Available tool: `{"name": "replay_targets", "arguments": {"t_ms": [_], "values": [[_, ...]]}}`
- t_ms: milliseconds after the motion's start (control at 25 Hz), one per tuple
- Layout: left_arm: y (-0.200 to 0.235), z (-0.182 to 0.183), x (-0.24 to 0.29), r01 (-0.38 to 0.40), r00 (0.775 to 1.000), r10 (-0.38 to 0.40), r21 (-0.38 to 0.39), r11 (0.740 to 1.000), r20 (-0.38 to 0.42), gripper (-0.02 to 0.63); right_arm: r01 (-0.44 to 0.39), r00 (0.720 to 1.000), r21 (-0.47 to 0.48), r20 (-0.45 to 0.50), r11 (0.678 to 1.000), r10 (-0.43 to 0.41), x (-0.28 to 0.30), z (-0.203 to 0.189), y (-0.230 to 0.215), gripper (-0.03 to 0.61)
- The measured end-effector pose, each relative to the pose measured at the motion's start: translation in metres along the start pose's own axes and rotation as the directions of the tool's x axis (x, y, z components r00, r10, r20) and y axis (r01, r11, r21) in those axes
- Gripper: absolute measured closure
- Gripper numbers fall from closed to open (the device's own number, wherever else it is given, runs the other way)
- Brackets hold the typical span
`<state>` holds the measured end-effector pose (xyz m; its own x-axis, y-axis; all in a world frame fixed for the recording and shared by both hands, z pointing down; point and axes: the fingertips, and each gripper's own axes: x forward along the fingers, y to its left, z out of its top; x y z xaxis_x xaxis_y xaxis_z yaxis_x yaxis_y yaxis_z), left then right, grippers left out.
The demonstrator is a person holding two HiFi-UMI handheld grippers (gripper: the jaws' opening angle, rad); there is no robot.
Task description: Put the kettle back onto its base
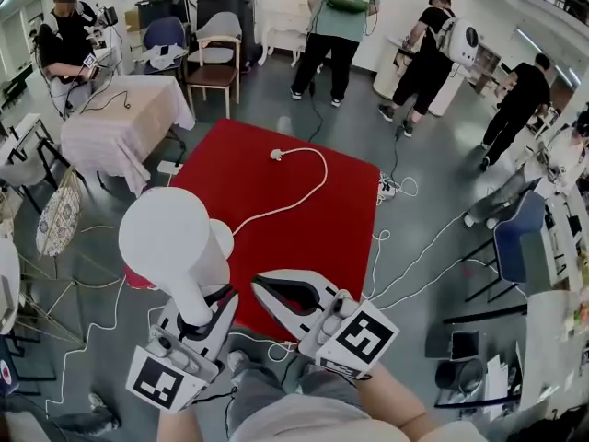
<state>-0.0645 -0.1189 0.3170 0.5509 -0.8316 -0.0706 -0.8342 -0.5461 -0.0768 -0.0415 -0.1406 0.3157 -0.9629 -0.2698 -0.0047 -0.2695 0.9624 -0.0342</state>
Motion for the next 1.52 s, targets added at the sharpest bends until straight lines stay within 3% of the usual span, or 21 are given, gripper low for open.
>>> {"name": "replay_targets", "arguments": {"t_ms": [240, 680, 960, 1520], "values": [[0.023, -0.026, 0.008, 0.122, 0.992, -0.122, -0.014, 0.992, -0.012, 0.581, 0.109, 0.994, -0.013, -0.024, 0.994, -0.109, 0.020, -0.005, -0.011, 0.572], [0.054, -0.085, 0.026, 0.294, 0.953, -0.298, -0.062, 0.954, -0.058, 0.581, 0.238, 0.967, -0.032, -0.084, 0.971, -0.240, 0.045, -0.023, -0.015, 0.572], [0.067, -0.108, 0.046, 0.317, 0.946, -0.322, -0.106, 0.943, -0.032, 0.581, 0.291, 0.946, -0.041, -0.134, 0.956, -0.294, 0.038, -0.034, -0.021, 0.572], [0.082, -0.132, 0.071, 0.351, 0.933, -0.357, -0.099, 0.931, -0.050, 0.581, 0.307, 0.935, -0.051, -0.172, 0.950, -0.311, 0.052, -0.044, -0.033, 0.572]]}}
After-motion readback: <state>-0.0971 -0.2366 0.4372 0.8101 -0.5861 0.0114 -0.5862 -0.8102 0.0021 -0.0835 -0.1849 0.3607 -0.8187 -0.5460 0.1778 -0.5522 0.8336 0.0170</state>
